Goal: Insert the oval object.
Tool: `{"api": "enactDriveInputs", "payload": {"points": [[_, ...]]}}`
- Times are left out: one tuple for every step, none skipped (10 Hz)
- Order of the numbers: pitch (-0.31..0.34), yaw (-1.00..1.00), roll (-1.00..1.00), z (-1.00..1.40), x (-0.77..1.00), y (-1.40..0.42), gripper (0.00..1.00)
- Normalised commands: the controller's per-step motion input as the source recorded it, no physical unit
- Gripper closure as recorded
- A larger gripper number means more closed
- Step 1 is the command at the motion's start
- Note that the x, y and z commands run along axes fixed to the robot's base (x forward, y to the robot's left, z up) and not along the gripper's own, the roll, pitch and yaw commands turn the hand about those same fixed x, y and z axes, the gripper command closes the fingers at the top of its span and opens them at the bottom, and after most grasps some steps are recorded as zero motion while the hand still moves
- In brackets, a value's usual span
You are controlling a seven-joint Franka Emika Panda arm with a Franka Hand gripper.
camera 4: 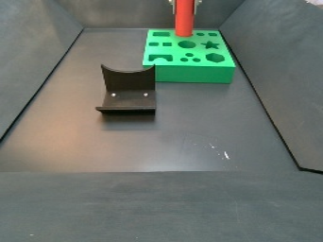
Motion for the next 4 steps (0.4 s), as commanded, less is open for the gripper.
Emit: {"api": "enactDriveInputs", "payload": {"points": [[-0.064,0.00,-0.05,-0.13,0.00,0.00,1.00],[-0.106,0.00,-0.07,-0.15,0.00,0.00,1.00],[-0.006,0.00,-0.06,-0.02,0.00,0.03,1.00],[0.000,0.00,0.00,0.00,0.00,0.00,1.00]]}}
